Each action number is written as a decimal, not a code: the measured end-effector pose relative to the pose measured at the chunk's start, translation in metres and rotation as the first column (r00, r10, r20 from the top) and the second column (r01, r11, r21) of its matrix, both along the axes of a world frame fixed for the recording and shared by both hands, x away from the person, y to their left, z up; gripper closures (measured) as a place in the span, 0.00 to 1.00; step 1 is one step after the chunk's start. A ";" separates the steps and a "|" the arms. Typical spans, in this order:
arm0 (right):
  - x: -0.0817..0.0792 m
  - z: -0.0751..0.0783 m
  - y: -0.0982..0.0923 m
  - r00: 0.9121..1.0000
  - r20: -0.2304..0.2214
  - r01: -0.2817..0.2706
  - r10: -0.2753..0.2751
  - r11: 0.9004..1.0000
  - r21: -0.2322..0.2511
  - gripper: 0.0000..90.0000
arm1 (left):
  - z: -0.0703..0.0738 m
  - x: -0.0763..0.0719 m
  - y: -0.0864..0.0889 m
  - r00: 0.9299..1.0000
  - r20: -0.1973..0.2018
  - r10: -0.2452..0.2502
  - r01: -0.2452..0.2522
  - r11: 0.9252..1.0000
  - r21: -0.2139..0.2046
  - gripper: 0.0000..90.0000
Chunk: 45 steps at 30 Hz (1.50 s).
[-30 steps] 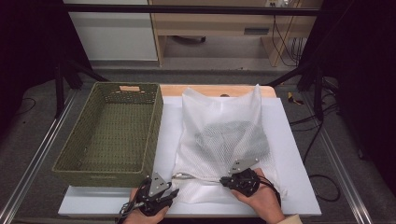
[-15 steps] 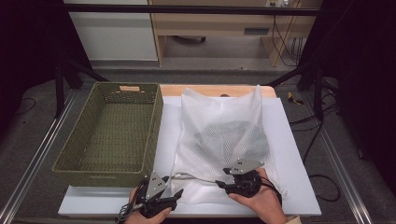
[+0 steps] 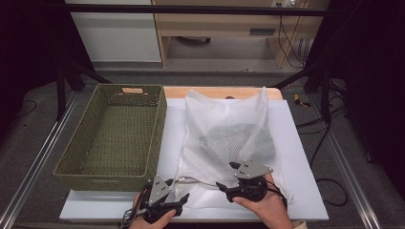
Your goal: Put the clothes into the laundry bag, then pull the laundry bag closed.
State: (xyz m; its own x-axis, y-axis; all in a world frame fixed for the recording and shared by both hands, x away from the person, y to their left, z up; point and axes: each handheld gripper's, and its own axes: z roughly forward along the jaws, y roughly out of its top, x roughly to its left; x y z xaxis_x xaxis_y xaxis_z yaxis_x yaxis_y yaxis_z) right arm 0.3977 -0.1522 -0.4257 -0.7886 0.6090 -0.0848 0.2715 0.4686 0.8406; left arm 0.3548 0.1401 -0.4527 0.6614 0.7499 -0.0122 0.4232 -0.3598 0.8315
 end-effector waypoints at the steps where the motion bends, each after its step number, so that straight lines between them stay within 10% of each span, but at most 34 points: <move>1: 0.000 0.001 0.001 1.000 0.009 0.000 0.000 1.000 0.006 0.22 | 0.000 0.000 0.000 1.000 0.002 0.007 -0.007 1.000 0.006 0.31; 17: 0.003 -0.002 -0.001 0.998 0.049 0.043 -0.043 0.999 0.001 0.28 | 0.016 -0.009 0.009 0.994 0.053 0.095 -0.093 0.994 -0.053 0.51; 28: 0.001 -0.005 0.005 0.999 0.035 0.009 -0.009 1.000 -0.008 0.36 | -0.005 0.000 0.000 0.993 -0.041 0.114 -0.114 0.993 0.007 0.52; 45: -0.001 -0.007 0.013 0.999 0.009 -0.038 0.038 0.999 -0.016 0.39 | -0.024 0.023 0.001 0.980 -0.183 0.075 -0.088 0.994 -0.068 0.55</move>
State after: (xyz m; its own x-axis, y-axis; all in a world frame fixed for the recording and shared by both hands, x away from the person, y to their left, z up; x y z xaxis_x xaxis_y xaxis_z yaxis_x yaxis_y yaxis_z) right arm 0.3970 -0.1387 -0.4329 -0.8105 0.5769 -0.1015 0.2456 0.4919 0.8353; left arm 0.3779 0.1406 -0.4762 0.5799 0.7937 -0.1836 0.5937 -0.2574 0.7624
